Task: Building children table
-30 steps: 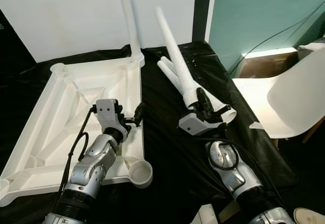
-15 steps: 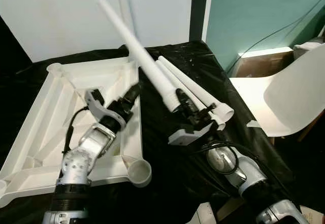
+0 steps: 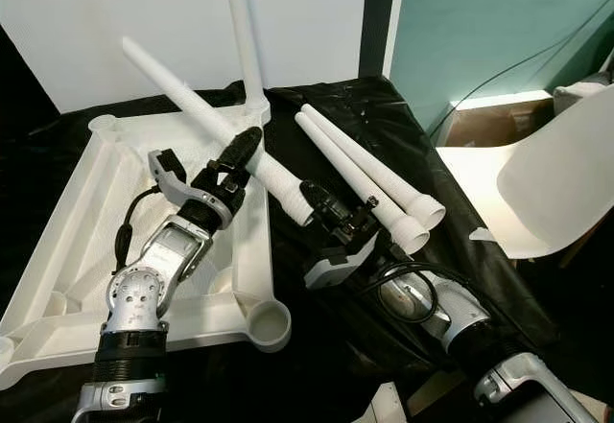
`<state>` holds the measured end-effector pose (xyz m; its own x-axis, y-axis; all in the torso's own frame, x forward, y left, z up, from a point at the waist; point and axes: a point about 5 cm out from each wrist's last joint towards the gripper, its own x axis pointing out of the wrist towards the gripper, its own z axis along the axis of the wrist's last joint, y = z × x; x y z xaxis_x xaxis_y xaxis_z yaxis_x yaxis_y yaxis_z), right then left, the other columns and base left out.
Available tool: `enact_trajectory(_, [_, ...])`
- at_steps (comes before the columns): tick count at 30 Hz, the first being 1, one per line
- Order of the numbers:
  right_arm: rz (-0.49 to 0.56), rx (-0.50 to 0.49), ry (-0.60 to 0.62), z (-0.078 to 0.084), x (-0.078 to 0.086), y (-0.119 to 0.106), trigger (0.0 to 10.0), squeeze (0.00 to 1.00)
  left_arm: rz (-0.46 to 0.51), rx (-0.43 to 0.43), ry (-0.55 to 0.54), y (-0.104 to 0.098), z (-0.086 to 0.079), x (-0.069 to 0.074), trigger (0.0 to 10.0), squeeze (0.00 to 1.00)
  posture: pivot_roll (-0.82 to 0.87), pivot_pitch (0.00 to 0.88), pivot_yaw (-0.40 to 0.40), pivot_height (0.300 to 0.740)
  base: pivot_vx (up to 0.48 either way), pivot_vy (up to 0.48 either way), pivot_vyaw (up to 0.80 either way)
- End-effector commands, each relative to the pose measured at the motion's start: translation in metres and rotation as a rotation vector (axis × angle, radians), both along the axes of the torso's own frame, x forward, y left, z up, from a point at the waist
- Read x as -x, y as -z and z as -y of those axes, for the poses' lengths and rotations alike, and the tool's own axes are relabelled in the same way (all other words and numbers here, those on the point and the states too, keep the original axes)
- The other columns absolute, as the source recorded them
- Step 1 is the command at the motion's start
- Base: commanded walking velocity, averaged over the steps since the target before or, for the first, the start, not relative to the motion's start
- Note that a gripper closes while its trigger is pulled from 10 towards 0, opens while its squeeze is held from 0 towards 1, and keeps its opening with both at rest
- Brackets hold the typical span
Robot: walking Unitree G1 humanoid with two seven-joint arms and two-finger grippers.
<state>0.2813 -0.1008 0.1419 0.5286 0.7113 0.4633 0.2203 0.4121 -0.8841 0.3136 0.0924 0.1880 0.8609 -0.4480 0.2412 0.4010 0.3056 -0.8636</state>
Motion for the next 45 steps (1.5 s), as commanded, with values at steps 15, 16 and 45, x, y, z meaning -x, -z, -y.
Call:
enact_trajectory(15, [-0.099, -0.076, 0.002, 0.001, -0.005, 0.007, 10.0, 0.00, 0.363, 0.003, 0.047, -0.019, 0.002, 0.008, 0.0, 0.00, 0.06, 0.000, 0.045, 0.740, 0.000, 0.000, 0.00])
enact_trajectory(16, [-0.153, -0.112, 0.007, 0.001, -0.005, 0.010, 10.0, 0.00, 0.376, 0.006, 0.042, -0.019, 0.001, 0.011, 0.0, 0.00, 0.06, 0.000, 0.046, 0.740, 0.000, 0.000, 0.00])
enact_trajectory(45, [-1.084, -0.521, -0.285, -0.016, 0.000, 0.006, 10.0, 0.00, 0.598, -0.515, -0.162, -0.024, 0.020, 0.011, 0.0, 0.00, 0.04, 0.000, 0.044, 0.740, 0.000, 0.000, 0.00])
